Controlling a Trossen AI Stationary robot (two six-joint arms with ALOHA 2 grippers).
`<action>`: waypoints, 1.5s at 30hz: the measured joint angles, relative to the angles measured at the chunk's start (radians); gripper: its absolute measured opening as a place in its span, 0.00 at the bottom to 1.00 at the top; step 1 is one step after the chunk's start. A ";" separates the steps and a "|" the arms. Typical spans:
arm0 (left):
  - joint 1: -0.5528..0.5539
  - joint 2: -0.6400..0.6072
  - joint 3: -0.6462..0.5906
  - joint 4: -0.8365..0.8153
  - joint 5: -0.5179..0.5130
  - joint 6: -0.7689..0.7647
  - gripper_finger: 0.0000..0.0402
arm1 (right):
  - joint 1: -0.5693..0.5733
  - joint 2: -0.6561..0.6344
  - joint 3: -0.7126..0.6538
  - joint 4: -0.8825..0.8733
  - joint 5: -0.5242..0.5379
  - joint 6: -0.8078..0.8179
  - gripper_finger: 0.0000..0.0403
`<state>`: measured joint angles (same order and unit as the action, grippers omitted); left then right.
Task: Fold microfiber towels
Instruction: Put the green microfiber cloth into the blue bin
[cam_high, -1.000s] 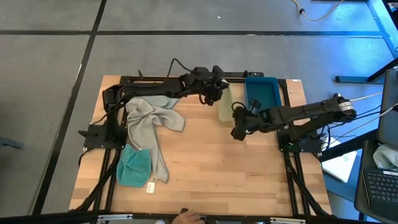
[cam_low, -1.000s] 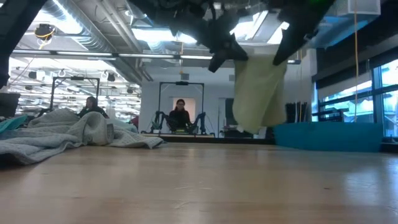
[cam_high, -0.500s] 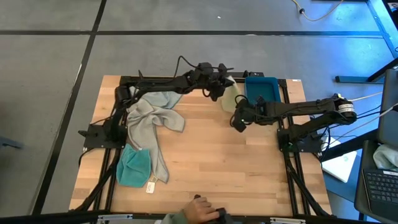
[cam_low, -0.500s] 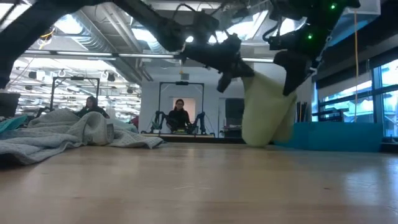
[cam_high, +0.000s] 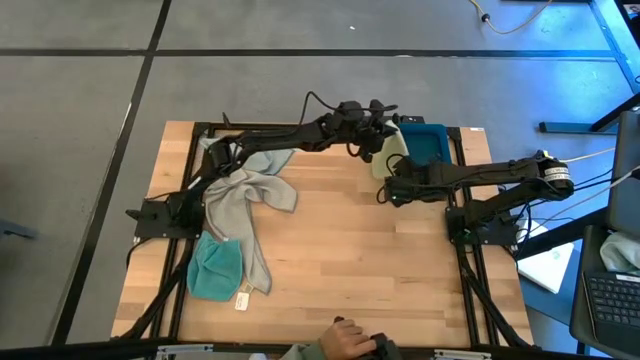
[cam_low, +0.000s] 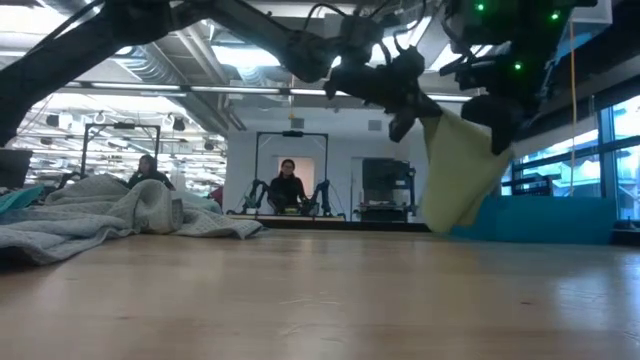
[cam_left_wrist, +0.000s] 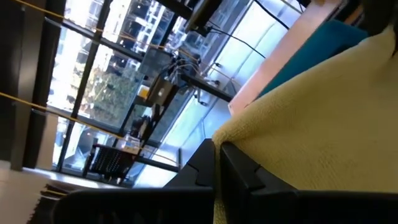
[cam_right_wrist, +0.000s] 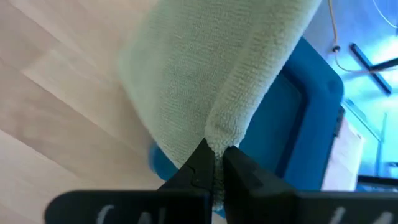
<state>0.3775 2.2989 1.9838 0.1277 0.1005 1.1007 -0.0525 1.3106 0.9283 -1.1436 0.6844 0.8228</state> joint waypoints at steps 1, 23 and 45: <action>-0.002 0.002 0.002 0.004 0.001 0.000 0.00 | 0.000 0.000 0.000 -0.014 0.002 0.009 0.04; -0.020 0.022 0.000 0.089 0.055 0.017 0.02 | -0.013 0.000 -0.018 -0.219 0.025 0.120 0.04; 0.036 -0.093 0.000 -0.110 -0.490 0.028 0.22 | -0.107 0.000 -0.135 -0.194 0.014 0.140 0.04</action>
<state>0.4139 2.2060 1.9839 0.0180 -0.3896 1.1291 -0.1598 1.3104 0.7937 -1.3380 0.6985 0.9630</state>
